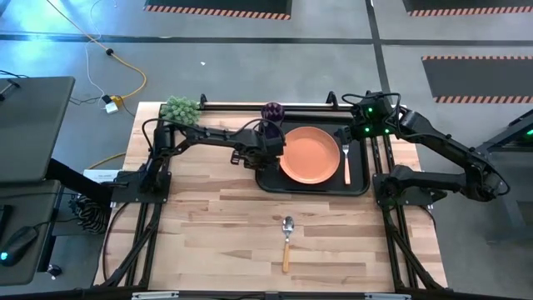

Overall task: Pick and place plate/cup/fork/spoon on tray
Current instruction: Adjust the black serving tray to the top center of the table

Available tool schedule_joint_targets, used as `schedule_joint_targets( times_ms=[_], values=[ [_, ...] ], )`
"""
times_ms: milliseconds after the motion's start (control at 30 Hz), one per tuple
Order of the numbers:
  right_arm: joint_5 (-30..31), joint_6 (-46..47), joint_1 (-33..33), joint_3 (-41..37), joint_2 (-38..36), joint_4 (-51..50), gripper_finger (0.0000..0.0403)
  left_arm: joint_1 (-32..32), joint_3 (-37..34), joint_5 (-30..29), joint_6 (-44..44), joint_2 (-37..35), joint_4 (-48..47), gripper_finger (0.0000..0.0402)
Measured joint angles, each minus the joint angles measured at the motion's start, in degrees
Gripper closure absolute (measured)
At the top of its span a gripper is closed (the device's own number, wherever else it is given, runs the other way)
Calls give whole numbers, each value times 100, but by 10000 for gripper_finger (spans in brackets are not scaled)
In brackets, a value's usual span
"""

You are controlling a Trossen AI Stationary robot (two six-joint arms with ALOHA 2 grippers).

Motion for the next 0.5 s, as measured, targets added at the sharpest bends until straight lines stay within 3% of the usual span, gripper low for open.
schedule_joint_targets(
  times_ms=[500],
  values=[
    [2, -10, 0, 0, 0, 0, 339, 110, -24, -89, 274, -117, -205, 351]
  ],
)
